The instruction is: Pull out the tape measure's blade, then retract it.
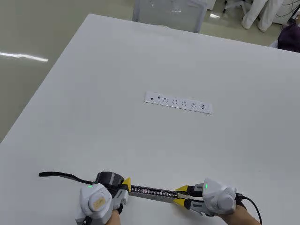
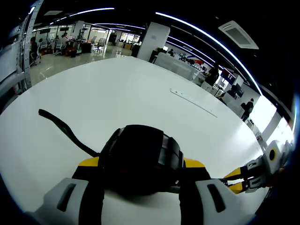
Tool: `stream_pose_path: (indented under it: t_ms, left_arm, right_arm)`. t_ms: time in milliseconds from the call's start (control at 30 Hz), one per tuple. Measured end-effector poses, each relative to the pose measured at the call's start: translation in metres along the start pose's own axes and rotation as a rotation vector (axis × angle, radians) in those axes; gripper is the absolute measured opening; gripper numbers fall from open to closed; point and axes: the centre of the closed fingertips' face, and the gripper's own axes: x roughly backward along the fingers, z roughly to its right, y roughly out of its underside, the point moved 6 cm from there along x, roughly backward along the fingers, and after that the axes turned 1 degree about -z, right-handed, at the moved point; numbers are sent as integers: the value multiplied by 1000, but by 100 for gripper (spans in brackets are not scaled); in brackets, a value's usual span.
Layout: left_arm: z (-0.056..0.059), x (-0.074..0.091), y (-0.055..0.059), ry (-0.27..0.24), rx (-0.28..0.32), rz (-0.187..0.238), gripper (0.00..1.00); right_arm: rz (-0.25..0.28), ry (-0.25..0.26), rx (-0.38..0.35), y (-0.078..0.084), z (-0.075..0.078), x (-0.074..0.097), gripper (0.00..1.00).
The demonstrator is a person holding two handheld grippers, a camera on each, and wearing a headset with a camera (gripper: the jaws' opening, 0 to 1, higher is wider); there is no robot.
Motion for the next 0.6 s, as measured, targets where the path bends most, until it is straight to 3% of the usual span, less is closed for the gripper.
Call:
stream_pose_path:
  t_ms: [600]
  left_arm:
    - [0, 0, 0, 0, 2, 0, 62]
  right_arm:
    - [3, -8, 2, -8, -3, -11, 12]
